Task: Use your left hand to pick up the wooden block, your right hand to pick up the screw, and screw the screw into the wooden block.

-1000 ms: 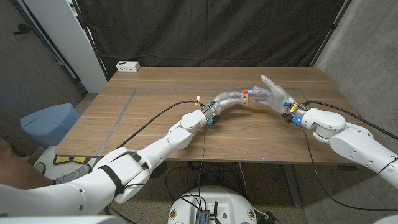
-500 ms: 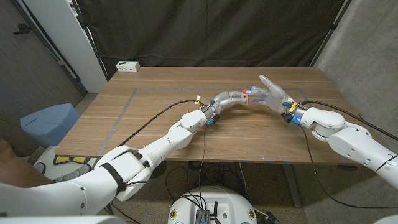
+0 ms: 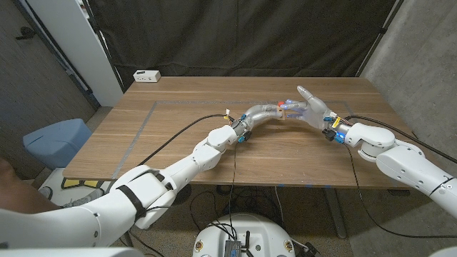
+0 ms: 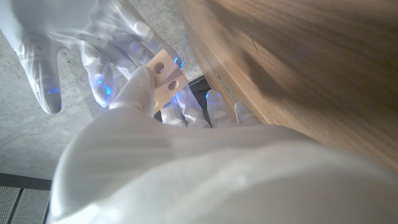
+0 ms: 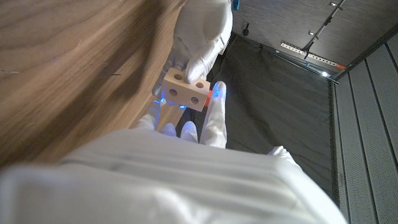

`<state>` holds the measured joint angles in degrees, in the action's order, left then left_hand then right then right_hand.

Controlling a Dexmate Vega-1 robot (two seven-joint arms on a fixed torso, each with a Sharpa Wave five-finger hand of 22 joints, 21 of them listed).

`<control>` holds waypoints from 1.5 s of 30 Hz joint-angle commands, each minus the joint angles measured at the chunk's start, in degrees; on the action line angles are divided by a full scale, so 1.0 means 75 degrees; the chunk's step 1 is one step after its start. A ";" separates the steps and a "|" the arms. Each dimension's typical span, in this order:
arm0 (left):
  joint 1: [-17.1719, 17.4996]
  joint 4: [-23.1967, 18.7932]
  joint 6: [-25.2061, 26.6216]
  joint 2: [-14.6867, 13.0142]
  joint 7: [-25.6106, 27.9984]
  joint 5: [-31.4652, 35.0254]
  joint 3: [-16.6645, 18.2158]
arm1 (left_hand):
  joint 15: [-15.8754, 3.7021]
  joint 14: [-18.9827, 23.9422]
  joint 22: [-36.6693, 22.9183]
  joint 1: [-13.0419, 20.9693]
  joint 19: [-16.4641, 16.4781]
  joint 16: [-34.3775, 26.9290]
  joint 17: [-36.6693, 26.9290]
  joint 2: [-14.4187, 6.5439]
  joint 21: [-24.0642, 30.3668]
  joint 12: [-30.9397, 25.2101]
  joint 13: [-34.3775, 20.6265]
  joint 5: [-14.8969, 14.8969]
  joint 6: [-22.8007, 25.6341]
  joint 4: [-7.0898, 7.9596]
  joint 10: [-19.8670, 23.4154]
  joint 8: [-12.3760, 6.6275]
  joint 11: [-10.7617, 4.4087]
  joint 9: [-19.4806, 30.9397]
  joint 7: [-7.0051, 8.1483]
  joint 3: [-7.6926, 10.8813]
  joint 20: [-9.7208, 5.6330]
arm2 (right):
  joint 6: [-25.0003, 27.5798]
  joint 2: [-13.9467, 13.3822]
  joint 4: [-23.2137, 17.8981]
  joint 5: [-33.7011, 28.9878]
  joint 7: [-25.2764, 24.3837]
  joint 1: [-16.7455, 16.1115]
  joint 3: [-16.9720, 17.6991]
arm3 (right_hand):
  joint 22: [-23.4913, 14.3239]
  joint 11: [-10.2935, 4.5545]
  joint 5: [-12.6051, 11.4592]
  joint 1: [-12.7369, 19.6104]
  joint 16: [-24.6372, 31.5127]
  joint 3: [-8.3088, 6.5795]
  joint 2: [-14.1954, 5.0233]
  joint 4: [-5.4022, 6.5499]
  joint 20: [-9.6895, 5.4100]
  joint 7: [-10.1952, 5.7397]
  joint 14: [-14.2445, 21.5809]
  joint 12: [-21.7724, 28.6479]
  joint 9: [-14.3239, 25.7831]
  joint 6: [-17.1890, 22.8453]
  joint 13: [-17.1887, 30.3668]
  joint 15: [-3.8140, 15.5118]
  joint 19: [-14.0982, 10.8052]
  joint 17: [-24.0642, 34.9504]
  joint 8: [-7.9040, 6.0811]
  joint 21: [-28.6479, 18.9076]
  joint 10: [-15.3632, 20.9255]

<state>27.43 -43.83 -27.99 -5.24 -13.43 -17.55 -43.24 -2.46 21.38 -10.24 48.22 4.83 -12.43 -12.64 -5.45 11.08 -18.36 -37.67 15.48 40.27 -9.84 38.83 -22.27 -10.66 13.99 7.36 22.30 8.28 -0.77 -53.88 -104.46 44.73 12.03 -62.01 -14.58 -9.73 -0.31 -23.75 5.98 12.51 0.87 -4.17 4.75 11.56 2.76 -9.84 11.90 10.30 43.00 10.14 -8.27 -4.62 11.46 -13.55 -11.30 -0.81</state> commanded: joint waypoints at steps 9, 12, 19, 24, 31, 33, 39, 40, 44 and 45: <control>-0.0036 0.0055 -0.0123 -0.0085 -0.0077 -0.0024 0.0059 | -0.0251 -0.0045 -0.0014 -0.0048 -0.0044 0.0048 -0.0016 -0.0130 0.0051 0.0020 -0.0027 0.0039 0.0329 0.0154 -0.0086 -0.0101 0.0040 0.0057 -0.0049 0.0179 0.0056 | 0.0018 -0.0020 -0.0274 -0.0153 -0.0637 -0.0197 0.0194 | -0.0018 -0.0007 -0.0046 0.0084 0.0047 0.0066 -0.0035 0.0030 0.0019 -0.0083 0.0066 0.0012 0.0030 0.0035 0.0029 0.0042 -0.0153 0.0004 0.0051 -0.0013 0.0164; -0.0055 0.0091 -0.0180 -0.0088 -0.0120 -0.0037 0.0071 | -0.0256 -0.0046 -0.0014 -0.0048 -0.0041 0.0048 -0.0011 -0.0123 0.0053 0.0015 -0.0025 0.0041 0.0331 0.0148 -0.0068 -0.0104 0.0030 0.0061 -0.0047 0.0184 0.0047 | -0.0040 0.0016 -0.0290 -0.0230 -0.0703 -0.0206 0.0185 | -0.0017 -0.0004 -0.0051 0.0102 0.0049 0.0072 -0.0033 0.0026 0.0019 -0.0147 0.0091 -0.0010 0.0031 -0.0029 0.0031 0.0044 -0.0180 0.0003 0.0095 -0.0015 0.0148; -0.0182 0.0352 -0.0397 -0.0034 -0.0271 -0.0069 0.0100 | -0.0231 -0.0057 -0.0015 -0.0049 -0.0050 0.0040 -0.0012 -0.0138 0.0051 0.0024 -0.0027 0.0044 0.0308 0.0147 -0.0082 -0.0105 0.0041 0.0080 -0.0050 0.0194 0.0075 | -0.0093 0.0108 -0.0413 -0.0389 -0.1051 -0.0309 0.0214 | -0.0016 0.0025 -0.0063 0.0156 0.0030 0.0086 -0.0024 0.0009 0.0039 -0.0261 0.0098 -0.0084 0.0033 -0.0301 0.0034 0.0031 -0.0220 0.0000 0.0236 -0.0007 0.0033; -0.0211 0.0436 -0.0467 -0.0035 -0.0383 -0.0123 0.0133 | -0.0242 -0.0047 -0.0015 -0.0057 -0.0047 0.0034 -0.0008 -0.0126 0.0053 0.0026 -0.0029 0.0043 0.0322 0.0145 -0.0084 -0.0113 0.0051 0.0085 -0.0043 0.0193 0.0060 | -0.0040 0.0198 -0.0510 -0.0519 -0.1330 -0.0306 0.0188 | -0.0015 0.0009 -0.0073 0.0215 -0.0005 0.0106 -0.0008 -0.0012 0.0049 -0.0422 0.0058 -0.0140 0.0034 -0.0624 0.0039 -0.0003 -0.0220 0.0000 0.0367 0.0014 -0.0096; -0.0197 0.0429 -0.0462 -0.0054 -0.0509 -0.0184 0.0156 | -0.0240 -0.0054 -0.0015 -0.0063 -0.0049 0.0031 -0.0006 -0.0129 0.0054 0.0029 -0.0031 0.0045 0.0309 0.0144 -0.0086 -0.0112 0.0040 0.0093 -0.0048 0.0201 0.0060 | 0.0013 0.0228 -0.0601 -0.0671 -0.1452 -0.0231 0.0137 | -0.0015 0.0045 -0.0083 0.0286 -0.0050 0.0133 -0.0004 -0.0029 -0.0276 -0.0557 -0.0002 -0.0222 0.0043 -0.1053 0.0046 -0.0001 -0.0201 0.0006 0.0456 0.0037 -0.0427; -0.0208 0.0442 -0.0495 -0.0074 -0.0553 -0.0204 0.0175 | -0.0239 -0.0059 -0.0015 -0.0066 -0.0049 0.0030 -0.0007 -0.0129 0.0054 0.0032 -0.0031 0.0044 0.0318 0.0144 -0.0094 -0.0115 0.0055 0.0093 -0.0040 0.0199 0.0071 | 0.0093 0.0235 -0.0650 -0.0682 -0.1499 -0.0200 0.0115 | -0.0015 0.0025 -0.0085 0.0297 -0.0063 0.0140 -0.0004 -0.0030 -0.0302 -0.0594 -0.0027 -0.0225 0.0044 -0.1146 0.0046 0.0002 -0.0183 0.0008 0.0469 0.0045 -0.0479; -0.0191 0.0367 -0.0502 -0.0175 -0.0706 -0.0263 0.0213 | -0.0260 -0.0048 -0.0015 -0.0060 -0.0048 0.0018 -0.0006 -0.0114 0.0055 0.0025 -0.0033 0.0041 0.0342 0.0132 -0.0077 -0.0121 0.0035 0.0088 -0.0039 0.0190 0.0055 | 0.0228 0.0261 -0.0739 -0.0790 -0.1596 -0.0113 0.0018 | -0.0015 -0.0011 -0.0088 0.0327 -0.0099 0.0162 -0.0006 -0.0032 -0.0320 -0.0666 -0.0111 -0.0235 0.0044 -0.1504 0.0048 0.0028 -0.0161 0.0014 0.0514 0.0054 -0.0649; -0.0189 0.0360 -0.0518 -0.0190 -0.0735 -0.0274 0.0220 | -0.0260 -0.0050 -0.0015 -0.0056 -0.0051 0.0018 -0.0006 -0.0114 0.0054 0.0020 -0.0033 0.0041 0.0339 0.0129 -0.0064 -0.0119 0.0036 0.0087 -0.0041 0.0191 0.0053 | 0.0316 0.0279 -0.0776 -0.0765 -0.1658 -0.0095 0.0008 | -0.0015 -0.0011 -0.0089 0.0329 -0.0102 0.0166 -0.0006 -0.0031 -0.0319 -0.0682 -0.0120 -0.0238 0.0043 -0.1555 0.0049 0.0032 -0.0157 0.0015 0.0519 0.0056 -0.0681; -0.0181 0.0301 -0.0561 -0.0282 -0.0872 -0.0311 0.0246 | -0.0256 -0.0056 -0.0015 -0.0061 -0.0051 0.0017 -0.0007 -0.0115 0.0055 0.0021 -0.0031 0.0040 0.0329 0.0133 -0.0062 -0.0111 0.0032 0.0083 -0.0039 0.0188 0.0053 | 0.0420 0.0348 -0.0826 -0.0870 -0.1780 0.0001 -0.0096 | -0.0015 -0.0018 -0.0089 0.0334 -0.0114 0.0174 -0.0005 -0.0029 -0.0316 -0.0702 -0.0153 -0.0236 0.0042 -0.1624 0.0049 0.0038 -0.0128 0.0018 0.0512 0.0066 -0.0723; -0.0171 0.0273 -0.0563 -0.0313 -0.0905 -0.0326 0.0256 | -0.0258 -0.0063 -0.0015 -0.0058 -0.0050 0.0019 -0.0006 -0.0117 0.0055 0.0019 -0.0030 0.0041 0.0334 0.0131 -0.0053 -0.0113 0.0029 0.0082 -0.0033 0.0192 0.0049 | 0.0418 0.0372 -0.0836 -0.0911 -0.1823 0.0014 -0.0118 | -0.0015 -0.0017 -0.0089 0.0334 -0.0114 0.0175 -0.0005 -0.0029 -0.0316 -0.0709 -0.0156 -0.0237 0.0042 -0.1630 0.0049 0.0037 -0.0123 0.0018 0.0511 0.0067 -0.0731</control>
<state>26.04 -40.93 -31.61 -6.15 -18.01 -19.22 -41.89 -2.25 21.17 -10.24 48.07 4.62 -12.09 -12.51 -5.32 11.08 -18.37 -37.84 15.41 40.27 -9.84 38.04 -22.27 -10.25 14.64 7.35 22.31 8.49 0.32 -52.07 -109.53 39.70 0.87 -63.21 -14.04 -9.73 -0.61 -24.17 7.88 11.84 1.97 -4.23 4.44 9.30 -2.46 -9.76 10.36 10.55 31.18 10.27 -8.18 -5.84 11.48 -9.93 -11.01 -5.66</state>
